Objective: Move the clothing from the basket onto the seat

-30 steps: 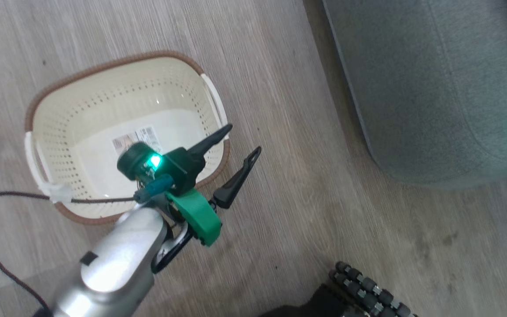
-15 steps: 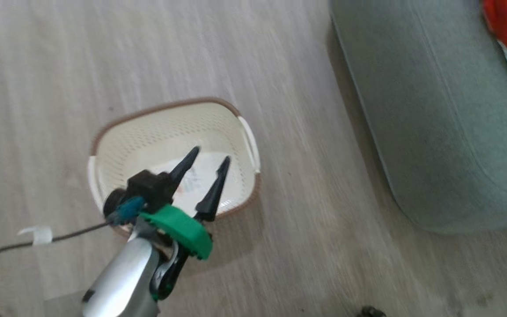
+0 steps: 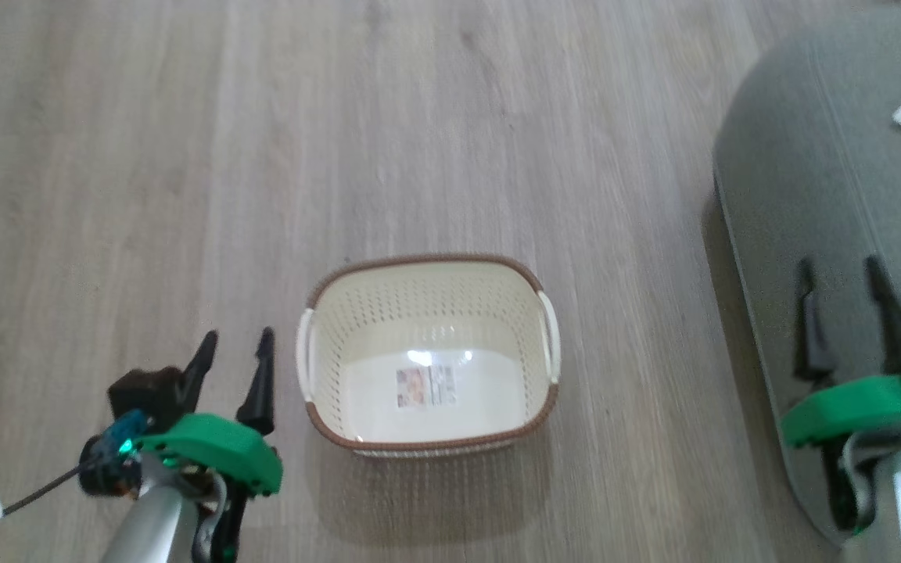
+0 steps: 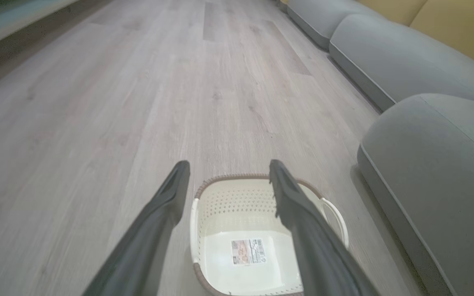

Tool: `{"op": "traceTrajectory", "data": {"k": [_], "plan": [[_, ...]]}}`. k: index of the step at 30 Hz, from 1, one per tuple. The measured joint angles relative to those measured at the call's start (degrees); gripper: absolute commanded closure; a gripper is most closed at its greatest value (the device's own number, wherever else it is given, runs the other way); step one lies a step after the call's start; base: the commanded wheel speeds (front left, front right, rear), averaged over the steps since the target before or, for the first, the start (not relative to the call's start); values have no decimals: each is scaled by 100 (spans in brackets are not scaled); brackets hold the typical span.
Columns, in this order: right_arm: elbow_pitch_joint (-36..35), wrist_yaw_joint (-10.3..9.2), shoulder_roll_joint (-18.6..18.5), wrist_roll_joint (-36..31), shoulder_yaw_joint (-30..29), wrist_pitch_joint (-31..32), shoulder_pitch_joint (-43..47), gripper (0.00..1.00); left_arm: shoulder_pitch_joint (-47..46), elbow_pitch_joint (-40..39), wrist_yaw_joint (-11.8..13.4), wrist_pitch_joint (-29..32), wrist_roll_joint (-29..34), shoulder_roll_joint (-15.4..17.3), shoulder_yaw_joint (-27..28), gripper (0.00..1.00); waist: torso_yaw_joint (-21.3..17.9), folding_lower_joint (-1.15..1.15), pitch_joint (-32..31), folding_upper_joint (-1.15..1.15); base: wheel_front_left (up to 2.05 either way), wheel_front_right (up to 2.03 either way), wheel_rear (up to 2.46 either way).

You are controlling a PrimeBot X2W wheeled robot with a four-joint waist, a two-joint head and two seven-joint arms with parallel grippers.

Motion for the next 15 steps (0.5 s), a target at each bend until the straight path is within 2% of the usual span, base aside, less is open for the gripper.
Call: {"op": "traceTrajectory", "data": {"k": [7,15], "plan": [[510,0,157,-194,370,1,390,0,326,198,-69,0,229,-136,498,0,262,0,-598,0,0,0,0],[803,0,225,-310,671,1,592,0,463,231,-159,0,532,-315,797,0,252,0,-823,0,0,0,0]]}}
